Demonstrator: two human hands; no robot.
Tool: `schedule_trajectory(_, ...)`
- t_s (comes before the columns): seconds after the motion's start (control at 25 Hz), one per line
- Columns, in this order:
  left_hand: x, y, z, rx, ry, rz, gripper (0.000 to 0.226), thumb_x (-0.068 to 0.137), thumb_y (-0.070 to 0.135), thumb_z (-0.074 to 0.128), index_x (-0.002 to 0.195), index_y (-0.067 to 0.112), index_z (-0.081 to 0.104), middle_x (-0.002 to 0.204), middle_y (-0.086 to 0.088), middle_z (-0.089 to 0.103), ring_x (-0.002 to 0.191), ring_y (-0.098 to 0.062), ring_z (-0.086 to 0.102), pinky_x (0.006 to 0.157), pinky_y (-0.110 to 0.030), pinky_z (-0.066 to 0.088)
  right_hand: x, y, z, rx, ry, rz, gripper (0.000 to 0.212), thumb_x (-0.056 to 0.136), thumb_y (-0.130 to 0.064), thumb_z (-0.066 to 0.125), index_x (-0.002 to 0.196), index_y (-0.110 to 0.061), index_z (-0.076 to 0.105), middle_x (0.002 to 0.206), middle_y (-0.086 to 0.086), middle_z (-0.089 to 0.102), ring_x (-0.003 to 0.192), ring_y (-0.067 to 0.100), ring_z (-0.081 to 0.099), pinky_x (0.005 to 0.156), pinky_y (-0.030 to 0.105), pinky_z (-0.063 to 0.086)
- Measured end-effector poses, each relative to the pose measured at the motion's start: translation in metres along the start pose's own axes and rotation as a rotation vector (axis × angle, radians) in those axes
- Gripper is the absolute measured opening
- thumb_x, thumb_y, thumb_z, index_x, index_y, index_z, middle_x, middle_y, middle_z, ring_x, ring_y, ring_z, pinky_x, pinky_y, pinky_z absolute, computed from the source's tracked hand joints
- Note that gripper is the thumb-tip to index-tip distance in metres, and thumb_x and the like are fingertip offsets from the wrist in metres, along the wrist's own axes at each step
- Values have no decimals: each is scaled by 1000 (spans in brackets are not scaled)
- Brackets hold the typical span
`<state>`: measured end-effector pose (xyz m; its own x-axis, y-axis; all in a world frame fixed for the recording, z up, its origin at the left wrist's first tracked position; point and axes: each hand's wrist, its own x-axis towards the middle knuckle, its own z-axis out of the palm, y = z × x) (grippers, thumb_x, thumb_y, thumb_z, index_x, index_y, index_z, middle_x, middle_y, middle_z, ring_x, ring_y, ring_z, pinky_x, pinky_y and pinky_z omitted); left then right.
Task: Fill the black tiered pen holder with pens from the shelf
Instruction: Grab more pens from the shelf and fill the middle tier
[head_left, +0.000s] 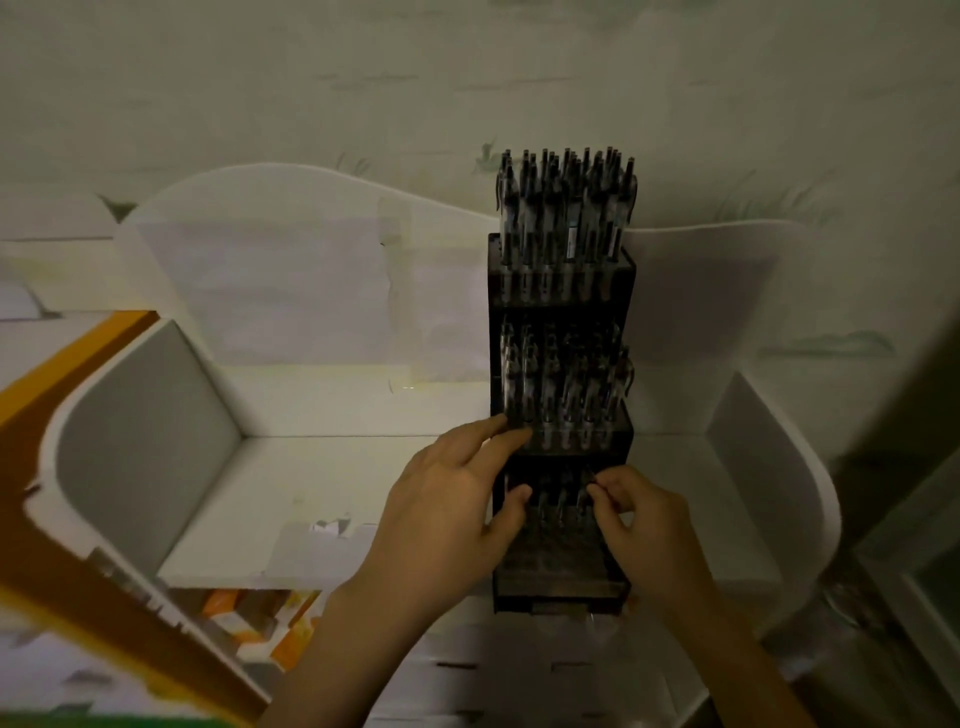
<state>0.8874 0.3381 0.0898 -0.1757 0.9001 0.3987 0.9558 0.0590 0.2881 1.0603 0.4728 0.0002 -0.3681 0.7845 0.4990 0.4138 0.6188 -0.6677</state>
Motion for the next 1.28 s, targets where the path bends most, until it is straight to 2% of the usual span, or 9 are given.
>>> schedule_trajectory(0.28,-11,5,4,26,12,-28,53,94,44,52,145,32,41,151,11,39,137,-11,38,110,-36,39,5,14,4,-120,-151,66,10,89,-14,68,80,-16,65,63,0,66,57,11,62,54,27,52)
schedule_trajectory(0.36,-14,7,4,35,13,-35,53,94,44,51,145,33,40,152,11,38,137,-11,38,110,-37,39,4,11,2,-100,-137,78,2,88,-14,70,86,-14,71,70,2,70,63,14,66,59,25,53)
schedule_trajectory(0.48,-18,8,5,59,13,-46,55,94,45,51,146,35,37,152,12,36,138,-11,37,113,-34,36,0,1,-7,-56,-58,133,21,84,-19,75,104,-14,72,80,-5,71,72,10,66,64,17,50)
schedule_trajectory(0.64,-27,5,6,94,17,-89,56,94,47,49,147,38,32,153,14,35,138,-8,35,111,-22,24,-12,-30,-18,-27,73,-82,29,82,-24,74,110,-23,66,99,-10,64,92,6,62,78,10,45)
schedule_trajectory(0.72,-34,3,5,97,18,-124,57,95,47,49,148,37,32,153,12,36,138,-9,35,112,-24,27,-15,-51,-13,35,22,-224,40,83,-25,73,122,-21,61,119,-5,59,111,6,56,95,15,43)
schedule_trajectory(0.8,-42,-2,2,112,21,-162,58,94,47,49,149,36,30,153,12,36,139,-9,34,113,-27,31,-15,-70,-1,92,-56,-284,51,84,-27,71,132,-18,55,130,-3,54,121,10,51,101,23,42)
schedule_trajectory(0.92,-57,-13,-8,164,24,-211,62,95,48,47,151,38,23,155,12,31,141,-9,30,115,-29,32,-15,-94,21,136,-157,-295,59,85,-30,71,139,-23,48,137,-2,51,127,13,49,103,30,44)
schedule_trajectory(1.08,-85,-37,-30,207,75,-317,63,95,50,46,151,39,20,157,12,28,144,-12,27,115,-37,33,-12,-124,57,88,-364,-338,70,87,-46,63,145,-43,24,149,-13,37,135,8,37,107,29,37)
schedule_trajectory(1.28,-135,-78,-66,261,152,-442,64,95,50,45,151,42,15,159,13,22,145,-12,21,115,-39,32,-20,-178,112,29,-489,-434,81,81,-66,52,147,-48,9,155,-11,30,140,14,34,108,38,42)
